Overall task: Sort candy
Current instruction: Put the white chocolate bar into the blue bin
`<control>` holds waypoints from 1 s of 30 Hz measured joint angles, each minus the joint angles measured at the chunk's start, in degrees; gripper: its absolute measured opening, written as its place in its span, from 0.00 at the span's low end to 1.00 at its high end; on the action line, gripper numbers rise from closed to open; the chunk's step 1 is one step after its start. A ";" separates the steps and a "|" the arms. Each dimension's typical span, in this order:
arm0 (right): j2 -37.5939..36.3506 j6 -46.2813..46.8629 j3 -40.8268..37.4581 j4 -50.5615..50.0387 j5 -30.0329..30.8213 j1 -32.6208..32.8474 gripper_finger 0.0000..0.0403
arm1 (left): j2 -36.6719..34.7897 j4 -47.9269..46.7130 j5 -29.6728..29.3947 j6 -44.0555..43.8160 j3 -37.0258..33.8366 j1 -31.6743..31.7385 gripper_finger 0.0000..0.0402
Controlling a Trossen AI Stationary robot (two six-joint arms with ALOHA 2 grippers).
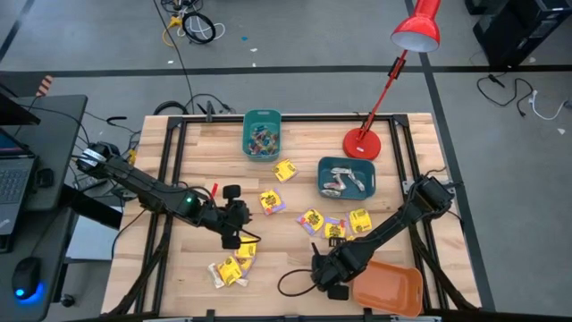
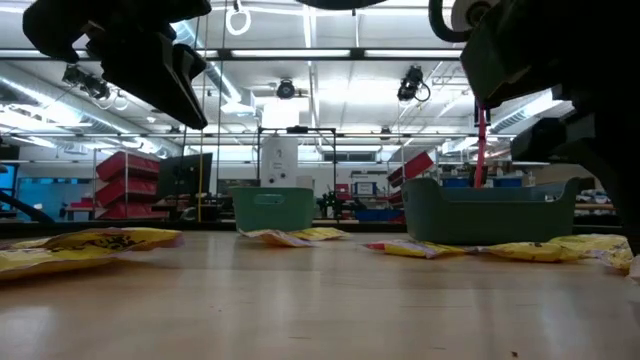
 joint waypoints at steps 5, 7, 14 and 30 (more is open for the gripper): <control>0.20 -0.78 1.50 -1.42 -0.34 -0.90 0.10 | 0.00 -2.37 -0.30 -2.37 0.00 -0.01 0.16; 0.07 -1.17 2.39 -1.21 1.48 -1.45 0.12 | 0.01 -3.33 -0.32 -3.85 0.00 -0.26 0.16; -4.27 -4.10 4.44 -2.69 6.05 -2.36 0.11 | 0.00 -3.27 -0.75 -5.00 0.00 -3.11 0.15; -24.55 -15.06 4.63 -12.52 38.65 -11.23 0.11 | 0.01 1.67 -2.31 -7.52 0.00 -9.88 0.10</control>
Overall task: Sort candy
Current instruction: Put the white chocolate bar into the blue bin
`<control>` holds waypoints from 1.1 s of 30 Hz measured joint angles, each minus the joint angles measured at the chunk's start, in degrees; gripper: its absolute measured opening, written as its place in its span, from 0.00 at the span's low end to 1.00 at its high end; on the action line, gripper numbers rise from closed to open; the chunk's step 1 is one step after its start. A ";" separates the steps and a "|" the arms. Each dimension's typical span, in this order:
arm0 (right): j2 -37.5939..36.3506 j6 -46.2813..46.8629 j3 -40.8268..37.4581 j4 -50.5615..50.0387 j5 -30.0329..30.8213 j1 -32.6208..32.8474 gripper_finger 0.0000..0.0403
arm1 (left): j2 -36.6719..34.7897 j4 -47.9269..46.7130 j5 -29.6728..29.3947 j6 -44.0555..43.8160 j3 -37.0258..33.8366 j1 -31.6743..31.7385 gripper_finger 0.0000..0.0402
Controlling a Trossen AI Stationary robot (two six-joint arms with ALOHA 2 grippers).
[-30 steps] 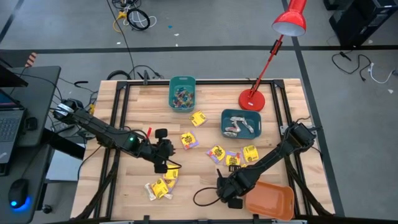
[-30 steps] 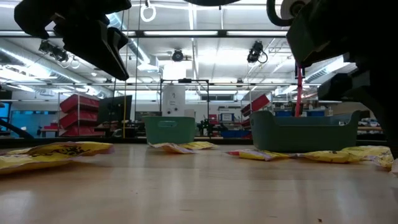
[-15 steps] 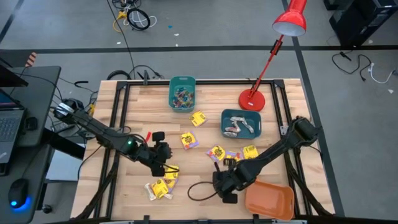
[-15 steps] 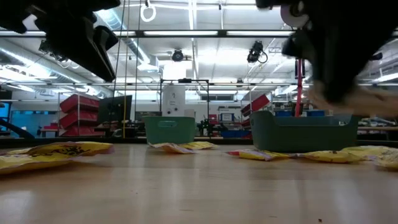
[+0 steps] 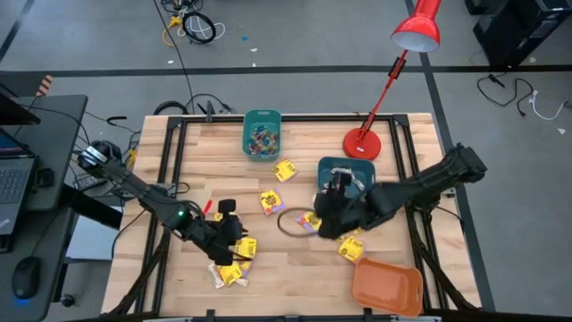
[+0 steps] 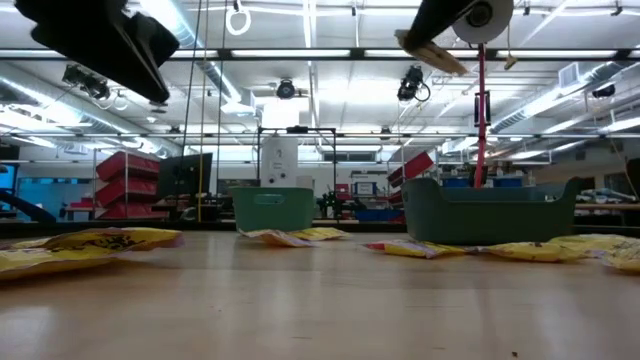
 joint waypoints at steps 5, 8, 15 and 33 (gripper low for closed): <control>-4.05 -7.02 -3.53 5.11 0.61 -4.59 0.11 | 0.01 -0.07 0.02 0.21 0.00 -1.65 0.10; -7.77 -10.48 -8.97 11.06 -0.01 -6.93 0.11 | 0.01 -0.22 -0.01 1.61 0.00 -2.14 0.10; -20.37 -9.00 -27.31 28.58 -2.16 -11.43 0.12 | -0.01 -2.59 -4.18 4.81 0.00 -2.12 0.10; -28.10 6.32 -42.21 30.00 -8.78 -18.69 0.12 | 0.01 -6.38 -16.23 10.59 0.00 -2.11 0.10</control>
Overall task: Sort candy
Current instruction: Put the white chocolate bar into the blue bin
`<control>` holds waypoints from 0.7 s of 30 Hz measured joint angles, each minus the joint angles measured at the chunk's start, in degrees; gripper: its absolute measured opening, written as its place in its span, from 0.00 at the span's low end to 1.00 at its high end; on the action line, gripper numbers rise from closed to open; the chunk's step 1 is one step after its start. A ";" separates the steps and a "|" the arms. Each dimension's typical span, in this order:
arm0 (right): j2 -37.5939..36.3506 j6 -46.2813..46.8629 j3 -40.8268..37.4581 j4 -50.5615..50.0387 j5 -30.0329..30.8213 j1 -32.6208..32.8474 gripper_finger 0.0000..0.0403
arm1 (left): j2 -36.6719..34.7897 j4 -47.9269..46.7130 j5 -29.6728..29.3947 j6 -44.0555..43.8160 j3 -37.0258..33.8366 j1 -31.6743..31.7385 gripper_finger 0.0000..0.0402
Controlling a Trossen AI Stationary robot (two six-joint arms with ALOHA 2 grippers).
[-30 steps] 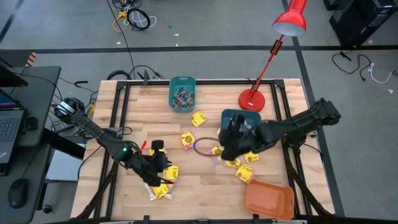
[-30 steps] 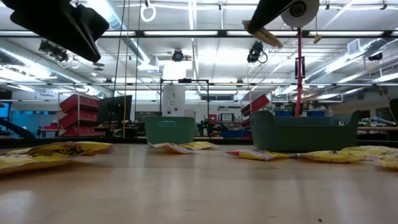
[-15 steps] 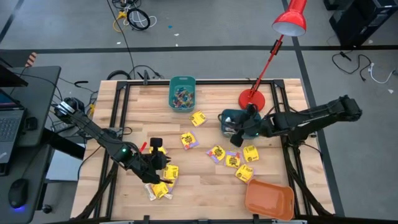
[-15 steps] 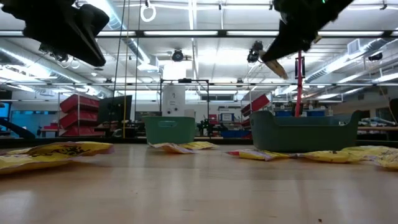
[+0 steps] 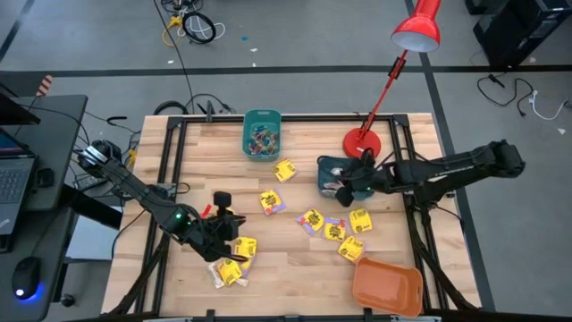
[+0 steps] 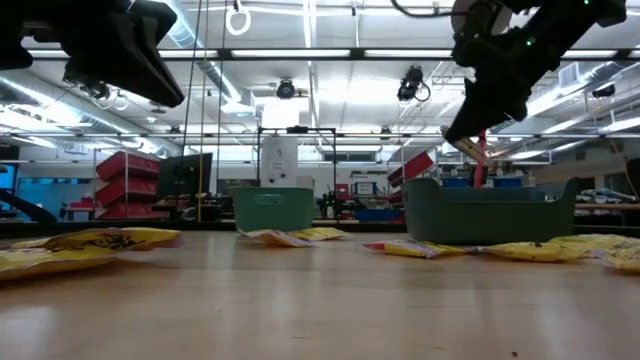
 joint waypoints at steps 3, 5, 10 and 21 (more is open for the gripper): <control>0.15 3.79 0.00 -4.33 -0.09 -1.04 0.12 | 0.00 -0.54 0.00 -1.52 0.00 0.00 0.10; 0.18 6.32 0.00 -7.25 -0.26 -1.89 0.12 | 0.00 -0.68 0.00 -2.54 0.00 0.00 0.10; 0.20 10.74 0.00 -12.86 -0.58 -3.96 0.12 | 0.00 -1.23 0.00 -4.48 0.00 0.00 0.10; 0.22 23.52 -2.40 -17.10 -5.78 -8.08 0.12 | 0.00 -1.26 0.02 -4.94 0.00 0.01 0.10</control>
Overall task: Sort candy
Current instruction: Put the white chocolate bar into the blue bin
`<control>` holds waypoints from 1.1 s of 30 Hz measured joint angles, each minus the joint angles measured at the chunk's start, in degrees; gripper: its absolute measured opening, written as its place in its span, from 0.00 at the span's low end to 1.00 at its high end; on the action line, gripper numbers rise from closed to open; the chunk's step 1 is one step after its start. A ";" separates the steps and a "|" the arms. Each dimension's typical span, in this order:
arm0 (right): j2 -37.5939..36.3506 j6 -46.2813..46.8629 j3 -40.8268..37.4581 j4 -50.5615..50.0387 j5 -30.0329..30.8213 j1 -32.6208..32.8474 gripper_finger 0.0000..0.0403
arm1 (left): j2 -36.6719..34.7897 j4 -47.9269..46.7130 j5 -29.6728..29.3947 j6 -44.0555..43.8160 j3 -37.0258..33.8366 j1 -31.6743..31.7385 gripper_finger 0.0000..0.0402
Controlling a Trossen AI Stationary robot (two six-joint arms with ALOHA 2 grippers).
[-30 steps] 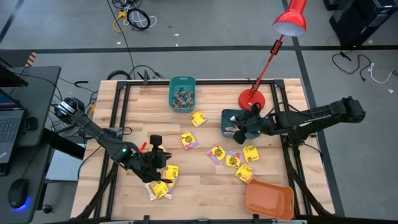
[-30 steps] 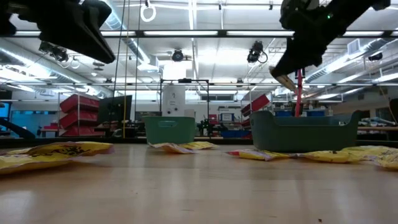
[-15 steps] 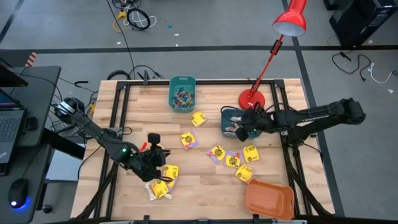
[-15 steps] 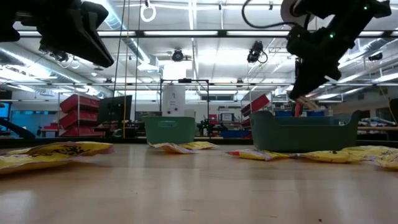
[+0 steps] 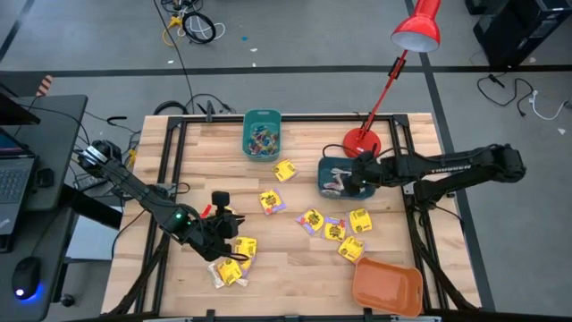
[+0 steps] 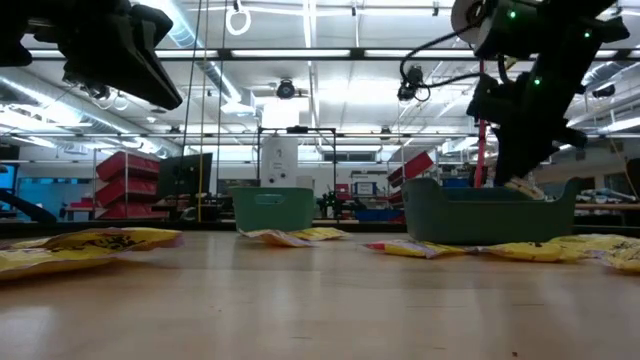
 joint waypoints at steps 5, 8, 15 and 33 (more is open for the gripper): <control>0.00 2.59 -2.01 0.49 -0.32 -1.04 0.12 | 0.00 0.01 0.00 0.00 0.00 0.01 0.10; 0.00 2.58 -2.54 0.95 -0.32 -1.20 0.15 | 0.00 0.00 0.00 0.00 0.00 0.01 0.10; 0.00 2.56 -2.65 1.30 -0.32 -1.20 0.25 | 0.00 -0.01 -0.22 -0.01 0.00 0.03 0.10; 0.00 1.84 -2.18 3.13 -0.06 -1.20 0.34 | 0.00 -3.95 -0.28 0.52 0.00 0.01 0.10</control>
